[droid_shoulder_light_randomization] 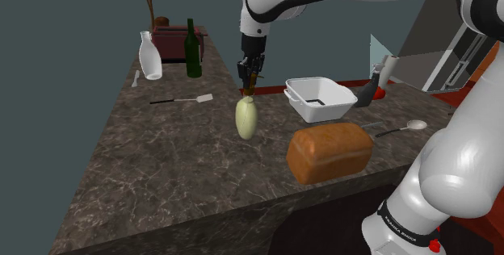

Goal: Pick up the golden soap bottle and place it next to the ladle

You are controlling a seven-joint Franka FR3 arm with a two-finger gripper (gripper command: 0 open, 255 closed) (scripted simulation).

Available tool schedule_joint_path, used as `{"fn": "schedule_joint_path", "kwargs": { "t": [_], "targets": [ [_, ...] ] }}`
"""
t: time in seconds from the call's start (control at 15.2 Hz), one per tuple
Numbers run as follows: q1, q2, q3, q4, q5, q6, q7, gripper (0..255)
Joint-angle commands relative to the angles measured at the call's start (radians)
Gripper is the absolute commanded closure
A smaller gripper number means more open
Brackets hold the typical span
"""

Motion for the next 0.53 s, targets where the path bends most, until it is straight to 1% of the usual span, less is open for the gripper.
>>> {"fn": "schedule_joint_path", "kwargs": {
  "t": [0.0,0.46],
  "targets": [
    [0.0,0.0,0.0,0.0,0.0,0.0,0.0,255],
    [0.0,-0.007,0.0,0.086,0.0,-0.093,0.001,255]
  ]
}}
